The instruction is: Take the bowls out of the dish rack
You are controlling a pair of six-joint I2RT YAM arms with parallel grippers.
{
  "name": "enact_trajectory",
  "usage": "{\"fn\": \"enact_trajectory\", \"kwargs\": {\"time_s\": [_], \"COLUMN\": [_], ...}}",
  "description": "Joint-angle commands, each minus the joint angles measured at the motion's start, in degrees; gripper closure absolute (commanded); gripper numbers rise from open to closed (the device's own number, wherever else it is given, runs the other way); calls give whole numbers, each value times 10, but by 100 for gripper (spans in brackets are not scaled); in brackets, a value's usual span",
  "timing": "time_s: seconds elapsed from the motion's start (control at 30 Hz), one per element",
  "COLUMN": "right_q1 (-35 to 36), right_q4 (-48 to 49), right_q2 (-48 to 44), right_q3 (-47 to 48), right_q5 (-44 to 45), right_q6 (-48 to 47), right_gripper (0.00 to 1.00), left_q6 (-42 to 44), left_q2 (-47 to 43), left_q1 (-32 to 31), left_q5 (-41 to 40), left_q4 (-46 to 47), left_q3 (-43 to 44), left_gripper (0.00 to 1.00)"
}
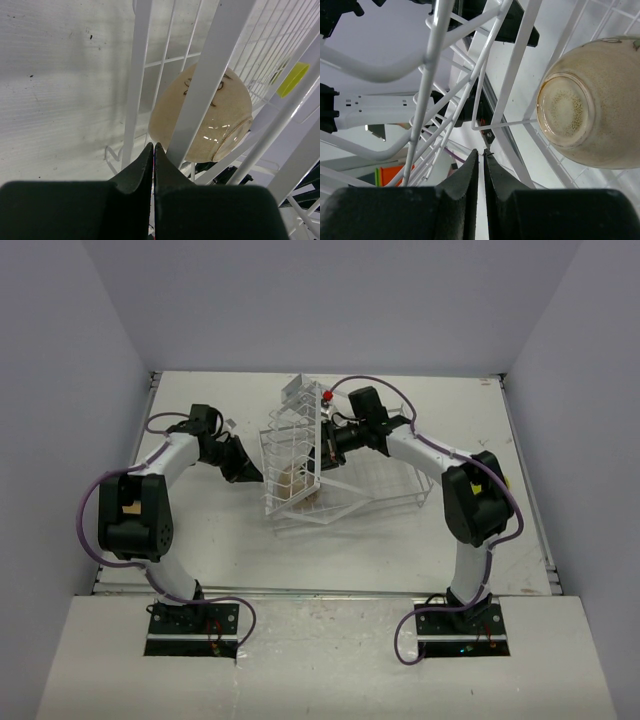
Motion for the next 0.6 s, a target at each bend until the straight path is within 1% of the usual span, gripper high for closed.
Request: {"fn": "enact_trajectory", "kwargs": {"time_s": [0.0, 0.07, 0.17, 0.33, 0.43, 0.57], "right_q1": [-3, -3, -6, -11, -11, -12], "right_q4": [39, 17, -19, -53, -101, -128], "right_q2": [-34, -34, -34, -33, -24, -23], "right_q3": [6, 11, 25, 47, 70, 76], "right_q5": [-27, -21, 15, 67, 97, 143], "right_q6": [0, -8, -27, -43, -61, -59], "right_gripper": [92, 92, 96, 95, 94, 94], "left_q6": [5, 5, 6, 7, 8, 8], "left_q2": [-8, -8, -8, -8, -8, -6], "left_q1": [-4, -4, -4, -4, -4, -4], "left_q5": [44, 44, 45, 47, 47, 49], "left_q4": [17, 17, 17, 18, 18, 18], "left_q3": [11, 10, 9, 8, 8, 8], "left_gripper": [99, 99, 99, 99, 99, 99]}}
